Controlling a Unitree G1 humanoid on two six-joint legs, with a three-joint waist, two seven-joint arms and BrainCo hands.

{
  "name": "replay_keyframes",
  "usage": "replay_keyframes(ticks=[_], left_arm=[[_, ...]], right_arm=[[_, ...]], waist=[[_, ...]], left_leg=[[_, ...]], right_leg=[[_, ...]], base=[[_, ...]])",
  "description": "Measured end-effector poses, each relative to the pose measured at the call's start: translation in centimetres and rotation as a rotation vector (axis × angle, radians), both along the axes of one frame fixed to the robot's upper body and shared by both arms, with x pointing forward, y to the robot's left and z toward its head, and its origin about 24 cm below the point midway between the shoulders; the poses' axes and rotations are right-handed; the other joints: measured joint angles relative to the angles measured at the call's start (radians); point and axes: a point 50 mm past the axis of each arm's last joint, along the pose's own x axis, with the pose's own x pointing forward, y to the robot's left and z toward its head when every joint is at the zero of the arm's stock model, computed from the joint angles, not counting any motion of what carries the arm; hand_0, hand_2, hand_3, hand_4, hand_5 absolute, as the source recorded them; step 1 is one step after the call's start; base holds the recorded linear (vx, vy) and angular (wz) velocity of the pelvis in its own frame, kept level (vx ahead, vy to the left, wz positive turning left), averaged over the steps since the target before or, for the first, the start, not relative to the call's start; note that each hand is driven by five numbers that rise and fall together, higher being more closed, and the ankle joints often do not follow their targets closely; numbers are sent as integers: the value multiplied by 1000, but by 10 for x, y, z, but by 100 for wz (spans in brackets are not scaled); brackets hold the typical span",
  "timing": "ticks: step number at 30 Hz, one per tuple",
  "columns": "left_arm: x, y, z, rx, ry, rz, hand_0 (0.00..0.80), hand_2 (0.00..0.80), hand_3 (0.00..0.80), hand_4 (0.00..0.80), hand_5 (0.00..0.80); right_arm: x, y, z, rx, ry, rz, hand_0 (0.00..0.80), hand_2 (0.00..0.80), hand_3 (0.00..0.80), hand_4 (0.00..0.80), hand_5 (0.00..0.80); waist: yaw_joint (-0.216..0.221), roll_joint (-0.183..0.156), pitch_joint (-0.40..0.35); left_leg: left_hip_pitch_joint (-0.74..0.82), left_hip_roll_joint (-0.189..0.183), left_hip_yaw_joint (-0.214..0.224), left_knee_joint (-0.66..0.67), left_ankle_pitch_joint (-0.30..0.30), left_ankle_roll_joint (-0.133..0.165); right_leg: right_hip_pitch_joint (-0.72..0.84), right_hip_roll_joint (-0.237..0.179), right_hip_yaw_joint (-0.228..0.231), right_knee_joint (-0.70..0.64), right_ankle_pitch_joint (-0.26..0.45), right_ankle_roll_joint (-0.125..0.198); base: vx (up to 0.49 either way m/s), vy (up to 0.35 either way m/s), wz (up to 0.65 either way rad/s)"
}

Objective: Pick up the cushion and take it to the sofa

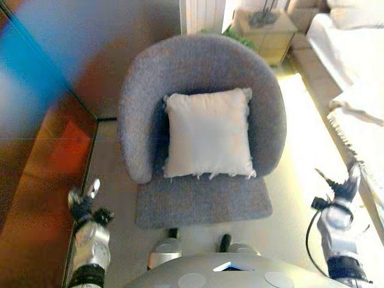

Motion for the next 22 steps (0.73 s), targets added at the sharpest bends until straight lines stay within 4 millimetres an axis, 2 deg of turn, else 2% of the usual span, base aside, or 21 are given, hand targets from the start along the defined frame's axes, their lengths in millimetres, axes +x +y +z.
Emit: replay_keyframes(ticks=[2,4,6,11,12,14,22], left_arm=[[-30,-10,-20,-65,163,-2,0,0,0,0,0],[-50,-15,-29,-96,261,-13,0,0,0,0,0],[-67,-19,-36,-126,349,-30,0,0,0,0,0],[-90,-35,-46,-237,525,-106,0,0,0,0,0],[-92,-38,-47,-260,546,-114,0,0,0,0,0],[-94,-43,-49,-302,593,-140,0,0,0,0,0],[-95,-53,-52,-361,668,-229,0,0,0,0,0]], right_arm=[[-36,12,-35,127,186,-76,0,0,0,0,0],[-64,23,-55,212,305,-123,0,0,0,0,0],[-83,35,-67,284,409,-126,0,0,0,0,0],[-103,68,-83,427,583,-51,0,0,0,0,0],[-113,74,-86,450,647,-33,0,0,0,0,0],[-120,84,-89,489,732,-2,0,0,0,0,0],[-123,81,-88,494,799,8,0,0,0,0,0]], waist=[[3,-4,-7],[6,-4,-11],[6,6,-17],[6,21,-39],[5,15,-46],[7,21,-52],[7,25,-55]], left_leg=[[15,-2,0,0,-6,2],[23,-3,0,0,-7,1],[30,-4,1,0,-8,2],[47,-5,2,0,-7,5],[47,-5,2,0,-9,3],[48,-5,1,0,-8,4],[48,-6,0,0,-5,8]], right_leg=[[16,-1,1,0,-4,3],[23,-3,1,-1,-4,3],[26,-4,2,0,-5,4],[42,-6,2,-1,-5,4],[42,-6,3,-2,-8,1],[42,-6,3,-1,-8,0],[42,-7,3,-2,-7,0]], base=[[0,0,0],[0,0,0],[0,0,0],[-6,4,0],[-34,16,-1],[-37,16,0],[-19,5,0]])
